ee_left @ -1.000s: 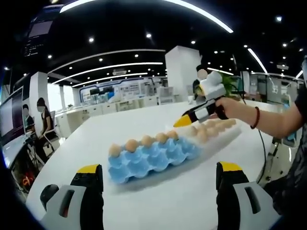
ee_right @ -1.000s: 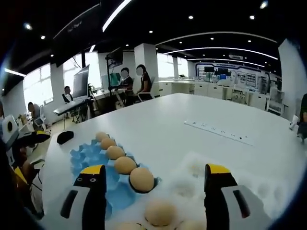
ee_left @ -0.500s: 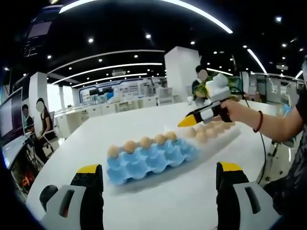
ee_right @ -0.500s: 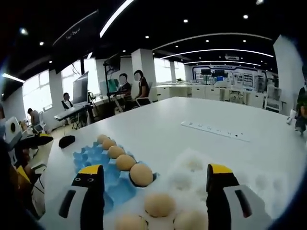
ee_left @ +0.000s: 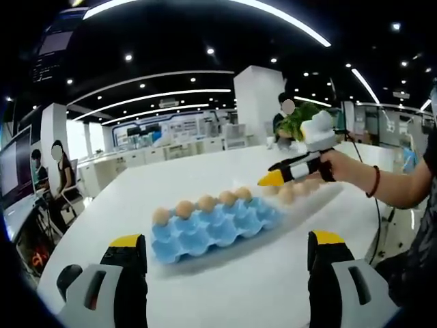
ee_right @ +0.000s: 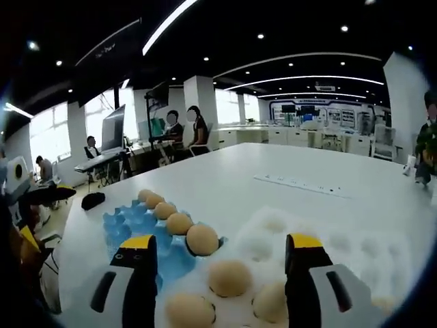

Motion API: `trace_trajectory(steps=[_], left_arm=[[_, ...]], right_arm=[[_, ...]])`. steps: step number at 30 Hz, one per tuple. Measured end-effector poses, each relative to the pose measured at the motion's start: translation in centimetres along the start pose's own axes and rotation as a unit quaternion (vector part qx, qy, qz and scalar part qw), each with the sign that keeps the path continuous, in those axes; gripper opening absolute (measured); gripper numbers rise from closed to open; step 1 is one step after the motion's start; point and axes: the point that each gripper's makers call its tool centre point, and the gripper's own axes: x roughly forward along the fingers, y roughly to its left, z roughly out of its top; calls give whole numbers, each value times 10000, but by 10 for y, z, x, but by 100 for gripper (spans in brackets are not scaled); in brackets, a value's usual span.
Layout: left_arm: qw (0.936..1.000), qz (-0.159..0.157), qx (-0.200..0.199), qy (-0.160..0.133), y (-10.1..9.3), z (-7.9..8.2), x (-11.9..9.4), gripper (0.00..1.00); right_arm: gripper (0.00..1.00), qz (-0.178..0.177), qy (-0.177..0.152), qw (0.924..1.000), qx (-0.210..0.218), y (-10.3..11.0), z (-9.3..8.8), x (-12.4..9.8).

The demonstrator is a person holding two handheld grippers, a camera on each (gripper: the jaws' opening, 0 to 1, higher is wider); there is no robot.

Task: Place the egg into an empty slot of the egg tray after lifting it from the table, then release the egg inside the slot.

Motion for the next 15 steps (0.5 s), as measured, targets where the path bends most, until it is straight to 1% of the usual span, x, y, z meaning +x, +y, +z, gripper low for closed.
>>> trace_trajectory(steps=[1, 2, 3, 6, 9, 10, 12, 14, 15], left_arm=[[10000, 2, 4, 2, 0, 0, 0, 100], [10000, -2, 5, -2, 0, 0, 0, 100], [10000, -8, 4, -6, 0, 0, 0, 100], [10000, -13, -2, -12, -1, 0, 0, 100], [10000, -6, -11, 0, 0, 0, 1, 100], [10000, -14, -12, -1, 0, 0, 1, 100], [10000, -27, -10, -9, -1, 0, 1, 100], [10000, -16, -30, -10, 0, 0, 1, 100], [10000, -9, -42, -3, 1, -1, 1, 100]], right_arm=[[70, -142, -171, 9998, -18, -2, 3, -2], [64, -151, -241, 9996, -52, 0, 4, -3], [61, -187, -234, 9995, -50, 1, 2, -5], [59, -304, -300, 9991, -77, 2, 2, -4], [57, -379, -254, 9989, -49, 8, -4, -7], [57, -456, -265, 9986, -1, 8, -5, -8], [53, -542, -313, 9980, 13, 8, -5, -9], [49, -707, -421, 9966, 55, 7, -2, -10], [49, -710, -428, 9965, 45, 9, -3, -11]])
